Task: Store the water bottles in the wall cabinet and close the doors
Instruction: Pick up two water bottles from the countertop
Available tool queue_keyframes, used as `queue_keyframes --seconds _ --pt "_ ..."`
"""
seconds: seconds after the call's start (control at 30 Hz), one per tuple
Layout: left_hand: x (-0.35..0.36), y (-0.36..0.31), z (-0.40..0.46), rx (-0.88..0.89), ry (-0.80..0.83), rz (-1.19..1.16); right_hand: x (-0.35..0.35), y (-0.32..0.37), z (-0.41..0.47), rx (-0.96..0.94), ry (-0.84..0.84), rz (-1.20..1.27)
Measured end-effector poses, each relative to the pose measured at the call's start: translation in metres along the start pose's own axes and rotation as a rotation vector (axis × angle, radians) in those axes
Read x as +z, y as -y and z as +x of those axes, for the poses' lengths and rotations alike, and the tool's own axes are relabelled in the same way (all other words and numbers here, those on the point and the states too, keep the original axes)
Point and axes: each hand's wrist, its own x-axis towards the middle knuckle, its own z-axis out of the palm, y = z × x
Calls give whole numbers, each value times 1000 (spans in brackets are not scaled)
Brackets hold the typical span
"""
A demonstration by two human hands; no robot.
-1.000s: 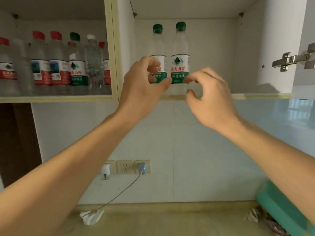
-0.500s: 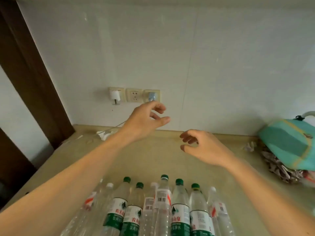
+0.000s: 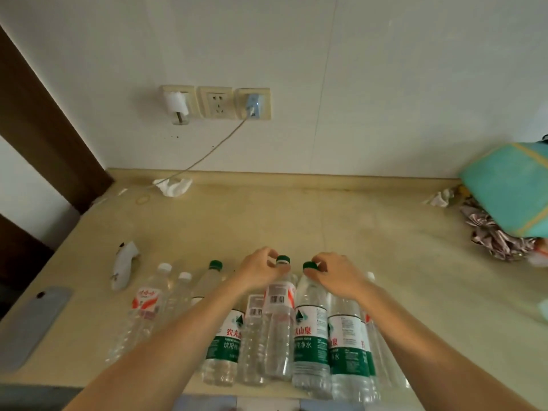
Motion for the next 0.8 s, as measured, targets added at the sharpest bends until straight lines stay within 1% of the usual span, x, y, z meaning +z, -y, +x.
queue_keyframes --seconds 0.17,0.27,0.4,0.53,0.6,0.7,0.8 --pt "13 5 17 -98 -37 -126 7 -5 22 107 -3 38" --pt "20 3 24 -115 -82 -219 8 -3 33 184 10 9" --pt "22 7 26 -121 -127 -335 7 4 39 202 14 37" --pt "7 14 22 -69 -139 -461 -1 6 36 156 8 275" --pt "-5 13 19 -28 -127 -477 -12 5 31 107 -13 297" --pt "-28 7 17 24 -128 -589 -38 10 21 16 -44 292" --pt "-55 -7 18 129 -184 -623 -68 18 16 -79 -125 315"
